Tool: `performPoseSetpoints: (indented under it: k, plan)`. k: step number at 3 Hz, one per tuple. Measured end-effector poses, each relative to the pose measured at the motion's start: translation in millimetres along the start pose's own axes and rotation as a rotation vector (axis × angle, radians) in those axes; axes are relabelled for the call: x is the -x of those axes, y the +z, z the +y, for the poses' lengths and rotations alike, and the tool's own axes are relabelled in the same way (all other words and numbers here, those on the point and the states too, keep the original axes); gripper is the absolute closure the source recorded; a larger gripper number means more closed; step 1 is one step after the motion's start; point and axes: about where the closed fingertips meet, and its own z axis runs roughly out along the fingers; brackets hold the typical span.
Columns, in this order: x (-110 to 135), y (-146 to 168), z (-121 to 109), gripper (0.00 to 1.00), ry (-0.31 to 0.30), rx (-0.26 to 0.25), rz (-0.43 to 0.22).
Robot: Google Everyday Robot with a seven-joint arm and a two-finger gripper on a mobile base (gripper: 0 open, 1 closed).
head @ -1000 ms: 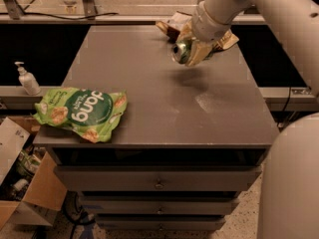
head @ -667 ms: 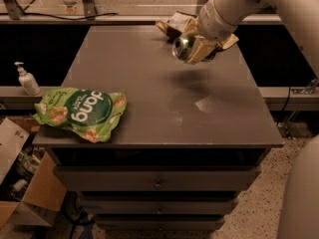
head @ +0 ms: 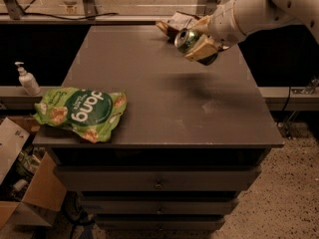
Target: Place green can upright
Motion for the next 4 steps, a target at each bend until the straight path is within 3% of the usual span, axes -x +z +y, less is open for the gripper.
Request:
performPoseSetpoints:
  k: [2, 4]
  plan:
    - [-3, -24, 8, 1.0, 0.198, -0.146, -0.131]
    - [-39, -53, 34, 1.0, 0.363, -0.246, -0.16]
